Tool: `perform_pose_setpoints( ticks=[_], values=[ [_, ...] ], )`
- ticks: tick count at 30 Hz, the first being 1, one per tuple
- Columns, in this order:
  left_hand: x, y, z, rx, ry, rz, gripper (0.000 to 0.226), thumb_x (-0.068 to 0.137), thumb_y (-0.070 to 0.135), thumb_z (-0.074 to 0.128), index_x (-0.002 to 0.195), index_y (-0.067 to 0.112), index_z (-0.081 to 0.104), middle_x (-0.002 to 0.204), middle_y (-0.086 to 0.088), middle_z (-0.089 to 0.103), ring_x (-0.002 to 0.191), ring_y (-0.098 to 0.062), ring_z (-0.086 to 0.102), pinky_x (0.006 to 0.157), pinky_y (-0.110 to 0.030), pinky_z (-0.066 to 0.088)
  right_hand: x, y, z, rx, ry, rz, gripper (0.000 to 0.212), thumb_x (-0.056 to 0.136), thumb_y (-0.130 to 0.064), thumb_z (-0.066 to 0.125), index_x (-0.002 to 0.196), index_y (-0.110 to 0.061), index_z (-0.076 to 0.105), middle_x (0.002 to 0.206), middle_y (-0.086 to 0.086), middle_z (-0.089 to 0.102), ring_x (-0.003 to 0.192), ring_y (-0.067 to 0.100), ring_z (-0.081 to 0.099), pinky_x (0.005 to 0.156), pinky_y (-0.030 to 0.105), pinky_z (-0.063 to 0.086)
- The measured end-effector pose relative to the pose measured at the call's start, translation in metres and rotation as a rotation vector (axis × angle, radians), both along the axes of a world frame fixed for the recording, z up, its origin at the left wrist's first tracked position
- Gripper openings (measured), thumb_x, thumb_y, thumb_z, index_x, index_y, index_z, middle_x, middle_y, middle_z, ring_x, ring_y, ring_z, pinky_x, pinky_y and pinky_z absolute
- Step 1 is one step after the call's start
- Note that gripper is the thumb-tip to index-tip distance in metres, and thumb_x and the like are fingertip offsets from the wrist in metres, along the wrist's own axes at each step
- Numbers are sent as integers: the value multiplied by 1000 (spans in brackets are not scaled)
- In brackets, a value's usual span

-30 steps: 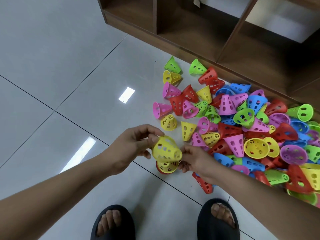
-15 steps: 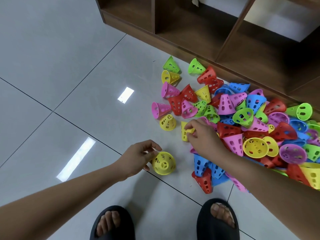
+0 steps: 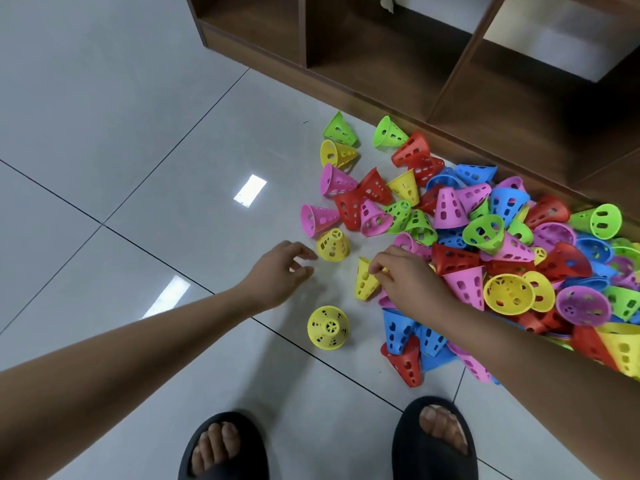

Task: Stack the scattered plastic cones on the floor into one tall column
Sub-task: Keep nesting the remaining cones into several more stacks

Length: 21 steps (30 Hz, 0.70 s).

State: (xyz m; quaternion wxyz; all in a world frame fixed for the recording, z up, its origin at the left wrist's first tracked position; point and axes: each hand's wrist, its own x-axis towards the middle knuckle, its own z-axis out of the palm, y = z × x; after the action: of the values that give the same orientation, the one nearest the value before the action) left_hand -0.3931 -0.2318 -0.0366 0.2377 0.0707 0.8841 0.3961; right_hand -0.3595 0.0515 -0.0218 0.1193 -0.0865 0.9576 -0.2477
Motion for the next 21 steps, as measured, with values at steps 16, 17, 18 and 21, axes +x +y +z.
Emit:
perform_pose_setpoints(
  ticks=[16, 17, 18, 21],
  values=[
    [-57, 4, 8, -34, -75, -42, 52, 106, 26, 62, 156, 34, 49, 156, 8, 53, 139, -14, 53, 112, -32, 42, 37, -18, 55, -965, -436, -531, 20, 100, -2, 67, 118, -10, 66, 82, 9, 72, 77, 26, 64, 67, 35, 52],
    [-56, 2, 8, -10, -84, -14, 50, 106, 26, 62, 154, 34, 51, 152, 10, 56, 136, -12, 55, 109, -31, 43, 39, -20, 54, -974, -468, -528, 19, 99, -1, 67, 117, -9, 67, 82, 10, 72, 77, 25, 65, 66, 32, 52],
    [-54, 0, 9, 18, -93, 17, 48, 105, 25, 63, 151, 33, 54, 148, 11, 59, 133, -10, 57, 108, -31, 45, 41, -22, 53, -971, -498, -522, 18, 99, 0, 67, 116, -7, 68, 83, 10, 71, 77, 24, 65, 65, 30, 52],
    [-48, -8, 11, 110, -91, 141, 40, 102, 22, 67, 141, 28, 64, 132, 14, 69, 120, -4, 65, 105, -32, 52, 45, -28, 49, -978, -581, -516, 15, 99, 0, 67, 113, -6, 70, 83, 12, 71, 76, 22, 66, 64, 31, 52]
  ],
)
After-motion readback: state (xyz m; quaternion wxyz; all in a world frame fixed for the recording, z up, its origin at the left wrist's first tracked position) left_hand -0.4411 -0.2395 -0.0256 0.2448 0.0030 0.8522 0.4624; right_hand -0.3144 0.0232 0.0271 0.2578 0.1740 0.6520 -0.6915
